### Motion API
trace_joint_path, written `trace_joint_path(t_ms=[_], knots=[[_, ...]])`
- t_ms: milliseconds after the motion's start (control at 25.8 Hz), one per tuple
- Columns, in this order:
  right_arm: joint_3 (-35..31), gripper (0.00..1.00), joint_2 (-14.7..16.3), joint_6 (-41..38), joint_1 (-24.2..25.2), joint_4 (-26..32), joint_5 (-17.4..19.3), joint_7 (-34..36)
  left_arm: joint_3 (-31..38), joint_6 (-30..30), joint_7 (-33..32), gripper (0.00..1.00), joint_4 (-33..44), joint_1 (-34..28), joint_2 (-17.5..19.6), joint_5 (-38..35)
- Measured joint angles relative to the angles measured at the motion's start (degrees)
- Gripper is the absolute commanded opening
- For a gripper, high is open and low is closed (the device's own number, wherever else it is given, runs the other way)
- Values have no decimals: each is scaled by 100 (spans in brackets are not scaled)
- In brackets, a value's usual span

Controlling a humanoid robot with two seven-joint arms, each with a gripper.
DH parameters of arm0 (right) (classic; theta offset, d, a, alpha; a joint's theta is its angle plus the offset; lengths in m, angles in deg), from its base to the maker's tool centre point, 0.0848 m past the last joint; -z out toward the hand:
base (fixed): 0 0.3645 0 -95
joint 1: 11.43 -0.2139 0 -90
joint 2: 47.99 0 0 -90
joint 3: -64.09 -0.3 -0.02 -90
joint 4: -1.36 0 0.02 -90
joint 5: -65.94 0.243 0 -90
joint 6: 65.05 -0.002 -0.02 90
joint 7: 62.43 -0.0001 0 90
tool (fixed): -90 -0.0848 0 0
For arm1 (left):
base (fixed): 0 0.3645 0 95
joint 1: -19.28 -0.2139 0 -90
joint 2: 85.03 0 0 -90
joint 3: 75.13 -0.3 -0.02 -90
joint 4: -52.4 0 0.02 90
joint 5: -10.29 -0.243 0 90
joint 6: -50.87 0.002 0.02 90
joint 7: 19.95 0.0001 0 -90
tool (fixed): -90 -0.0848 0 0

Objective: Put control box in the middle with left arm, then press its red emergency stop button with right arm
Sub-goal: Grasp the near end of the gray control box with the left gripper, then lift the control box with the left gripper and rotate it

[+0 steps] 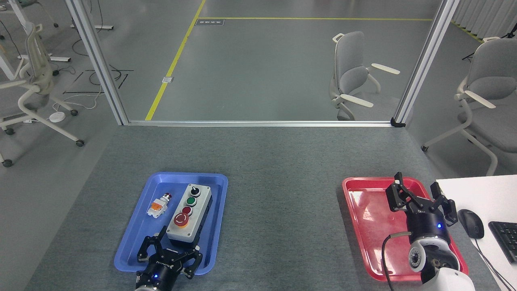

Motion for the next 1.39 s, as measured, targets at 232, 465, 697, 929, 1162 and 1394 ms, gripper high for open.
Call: trace_joint_path(t_ms=[232,465,697,929,1162,1394], knots=[[10,98,15,0,6,0,0,1,0,35,-28,98,-392,259,-118,38],[13,98,19,-11,18,0,0,1,10,36,-31,97,-816,556,-313,56],[13,98,19,-13,27,2,0,1,37,37,-37,46,-890,687,-420,110],[13,98,19,-14,30,6,0,6,43,7,-156,0,-876,726,-415,165],[8,98,13,-14,29,9,0,17,54,-77,-177,0,-688,726,-353,522],[9,98,-2,-14,32,9,0,15,68,-228,-131,0,61,575,-129,1247]])
